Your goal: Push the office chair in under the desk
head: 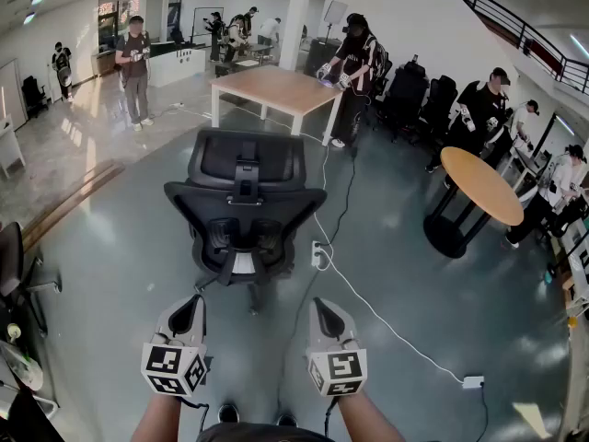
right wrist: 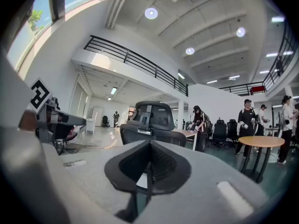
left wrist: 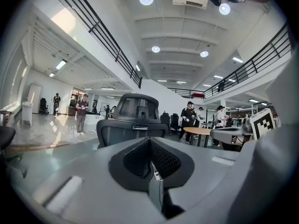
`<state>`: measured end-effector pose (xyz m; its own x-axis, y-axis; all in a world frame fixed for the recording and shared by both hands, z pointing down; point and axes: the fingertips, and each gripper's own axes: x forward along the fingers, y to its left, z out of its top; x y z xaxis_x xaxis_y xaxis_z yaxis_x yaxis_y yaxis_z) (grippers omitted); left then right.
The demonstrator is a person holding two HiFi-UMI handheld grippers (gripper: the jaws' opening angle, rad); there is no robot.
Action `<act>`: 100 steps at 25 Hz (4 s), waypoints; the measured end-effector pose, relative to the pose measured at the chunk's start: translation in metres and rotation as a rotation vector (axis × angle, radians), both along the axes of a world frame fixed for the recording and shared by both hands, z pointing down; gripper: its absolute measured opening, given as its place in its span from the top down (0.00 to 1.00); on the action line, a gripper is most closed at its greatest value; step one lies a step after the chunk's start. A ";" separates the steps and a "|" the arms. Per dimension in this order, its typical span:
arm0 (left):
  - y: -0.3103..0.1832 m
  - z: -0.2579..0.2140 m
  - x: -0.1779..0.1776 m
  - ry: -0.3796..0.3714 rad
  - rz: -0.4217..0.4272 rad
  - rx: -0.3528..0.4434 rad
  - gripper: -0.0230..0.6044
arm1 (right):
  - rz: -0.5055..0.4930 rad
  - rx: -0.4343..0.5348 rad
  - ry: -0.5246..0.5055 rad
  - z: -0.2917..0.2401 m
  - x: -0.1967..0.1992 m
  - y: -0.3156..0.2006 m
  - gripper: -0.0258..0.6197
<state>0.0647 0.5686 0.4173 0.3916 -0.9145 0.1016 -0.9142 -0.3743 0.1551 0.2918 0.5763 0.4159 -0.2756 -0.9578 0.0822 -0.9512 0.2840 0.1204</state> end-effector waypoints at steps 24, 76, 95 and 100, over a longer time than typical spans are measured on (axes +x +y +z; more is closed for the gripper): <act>-0.005 0.001 -0.027 -0.039 0.060 0.006 0.93 | 0.059 0.049 0.095 0.002 -0.031 0.003 0.97; -0.235 0.021 -0.040 -0.402 -0.123 0.141 0.69 | 0.067 0.094 0.411 0.019 0.025 -0.263 0.67; -0.278 0.030 -0.071 -0.888 -0.164 0.210 0.38 | 0.117 0.063 0.736 0.034 0.023 -0.296 0.45; -0.295 0.035 -0.076 -1.007 -0.178 0.206 0.36 | 0.125 0.044 0.779 0.037 0.026 -0.307 0.45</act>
<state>-0.0117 0.2734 0.4522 0.0706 -0.9874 0.1420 -0.6296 -0.1545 -0.7614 0.3176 0.2689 0.4528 -0.0445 -0.9846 0.1689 -0.6131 0.1604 0.7735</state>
